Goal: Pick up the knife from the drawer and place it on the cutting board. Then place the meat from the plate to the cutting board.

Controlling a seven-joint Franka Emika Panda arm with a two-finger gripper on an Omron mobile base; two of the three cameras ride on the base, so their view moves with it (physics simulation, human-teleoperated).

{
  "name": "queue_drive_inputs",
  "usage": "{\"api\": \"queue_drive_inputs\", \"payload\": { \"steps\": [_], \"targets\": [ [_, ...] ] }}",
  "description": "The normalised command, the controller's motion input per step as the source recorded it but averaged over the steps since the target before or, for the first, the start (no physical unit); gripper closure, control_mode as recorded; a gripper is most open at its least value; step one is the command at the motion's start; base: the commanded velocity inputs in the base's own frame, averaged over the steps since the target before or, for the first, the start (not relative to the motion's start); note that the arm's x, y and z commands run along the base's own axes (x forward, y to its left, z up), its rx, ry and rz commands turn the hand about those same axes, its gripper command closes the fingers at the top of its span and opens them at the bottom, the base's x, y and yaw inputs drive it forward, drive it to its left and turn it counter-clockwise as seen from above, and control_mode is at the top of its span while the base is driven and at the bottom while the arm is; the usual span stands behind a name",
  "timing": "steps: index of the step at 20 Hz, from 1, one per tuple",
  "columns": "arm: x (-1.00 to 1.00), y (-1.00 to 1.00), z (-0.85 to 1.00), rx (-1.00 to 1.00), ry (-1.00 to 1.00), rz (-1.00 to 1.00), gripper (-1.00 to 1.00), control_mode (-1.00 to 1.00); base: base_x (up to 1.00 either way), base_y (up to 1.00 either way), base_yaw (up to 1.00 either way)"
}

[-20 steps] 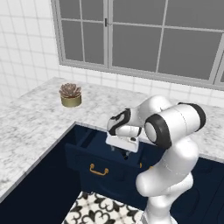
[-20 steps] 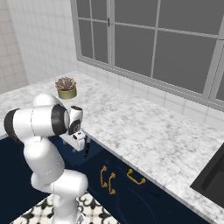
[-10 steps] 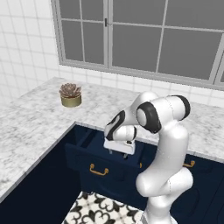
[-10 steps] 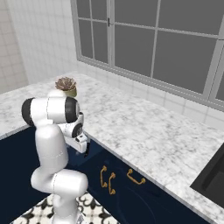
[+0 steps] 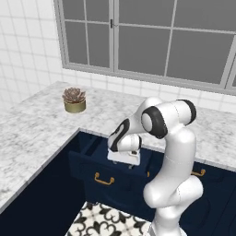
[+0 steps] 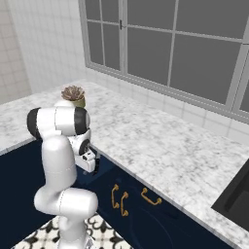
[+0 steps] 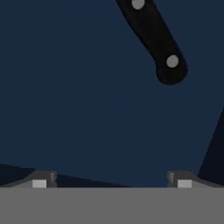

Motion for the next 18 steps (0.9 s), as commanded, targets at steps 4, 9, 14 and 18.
{"api": "queue_drive_inputs", "payload": {
  "steps": [4,9,14,18],
  "targets": [
    [-0.49,0.28,0.00,0.00,0.00,0.09,-1.00,-1.00,0.00,0.00,0.00],
    [-0.55,0.40,0.00,0.01,0.00,0.06,-1.00,-1.00,0.00,0.00,0.00],
    [-0.48,0.28,0.09,0.03,0.01,0.07,-1.00,-1.00,0.00,0.00,0.00],
    [-0.59,0.30,0.16,0.06,0.03,0.16,-1.00,-1.00,0.00,0.00,0.00]
  ]
}}
